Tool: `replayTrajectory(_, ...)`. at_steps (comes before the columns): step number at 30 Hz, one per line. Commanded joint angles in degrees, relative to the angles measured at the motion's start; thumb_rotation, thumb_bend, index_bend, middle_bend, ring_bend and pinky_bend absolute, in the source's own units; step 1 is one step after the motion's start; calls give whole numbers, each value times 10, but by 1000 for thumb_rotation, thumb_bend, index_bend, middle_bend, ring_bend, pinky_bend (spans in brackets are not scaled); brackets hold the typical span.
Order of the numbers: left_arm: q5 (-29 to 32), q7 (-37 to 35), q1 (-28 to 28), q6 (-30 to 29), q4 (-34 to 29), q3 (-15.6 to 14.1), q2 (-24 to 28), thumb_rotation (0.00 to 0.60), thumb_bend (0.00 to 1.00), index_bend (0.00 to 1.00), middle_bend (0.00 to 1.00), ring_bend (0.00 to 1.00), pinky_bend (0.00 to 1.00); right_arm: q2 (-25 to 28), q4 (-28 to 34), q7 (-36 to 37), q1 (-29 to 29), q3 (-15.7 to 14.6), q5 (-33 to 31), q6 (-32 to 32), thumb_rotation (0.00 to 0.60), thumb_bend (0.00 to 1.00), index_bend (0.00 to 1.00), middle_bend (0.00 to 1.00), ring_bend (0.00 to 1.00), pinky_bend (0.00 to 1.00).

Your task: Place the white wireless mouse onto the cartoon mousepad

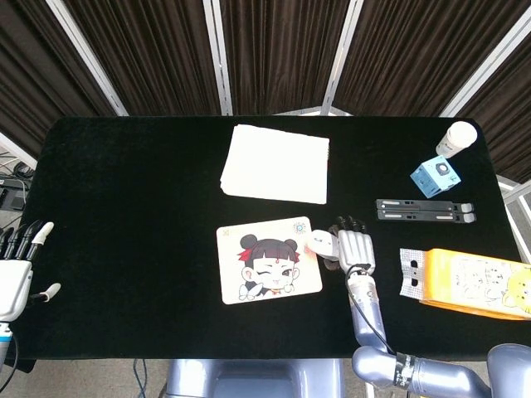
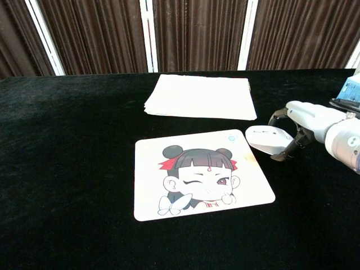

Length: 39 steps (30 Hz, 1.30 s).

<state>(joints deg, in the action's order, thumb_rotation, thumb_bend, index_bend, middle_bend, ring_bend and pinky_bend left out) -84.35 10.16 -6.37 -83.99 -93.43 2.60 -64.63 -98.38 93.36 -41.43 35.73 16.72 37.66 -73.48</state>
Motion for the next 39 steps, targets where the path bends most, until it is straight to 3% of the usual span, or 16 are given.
replayTrajectory(1, 0, 0, 0, 1, 0, 0, 0, 600, 0, 0, 0, 0, 0, -4, 14, -11, 4, 6, -14, -11, 600, 324, 485, 123, 0, 0)
replayTrajectory(6, 1, 2, -1, 2, -2, 0, 1, 600, 0, 0, 0, 0, 0, -11, 53, -24, 9, 19, -43, -30, 600, 323, 485, 124, 0, 0)
replayTrajectory(13, 0, -3, -1, 3, -2, -1, 3, 600, 0, 0, 0, 0, 0, -40, 79, -54, 27, 7, -35, -62, 600, 323, 487, 127, 0, 0)
replayTrajectory(39, 1, -4, -3, 8, -5, -2, 6, 600, 0, 0, 0, 0, 0, -97, 81, -89, 62, 19, -42, -86, 600, 312, 493, 137, 0, 0)
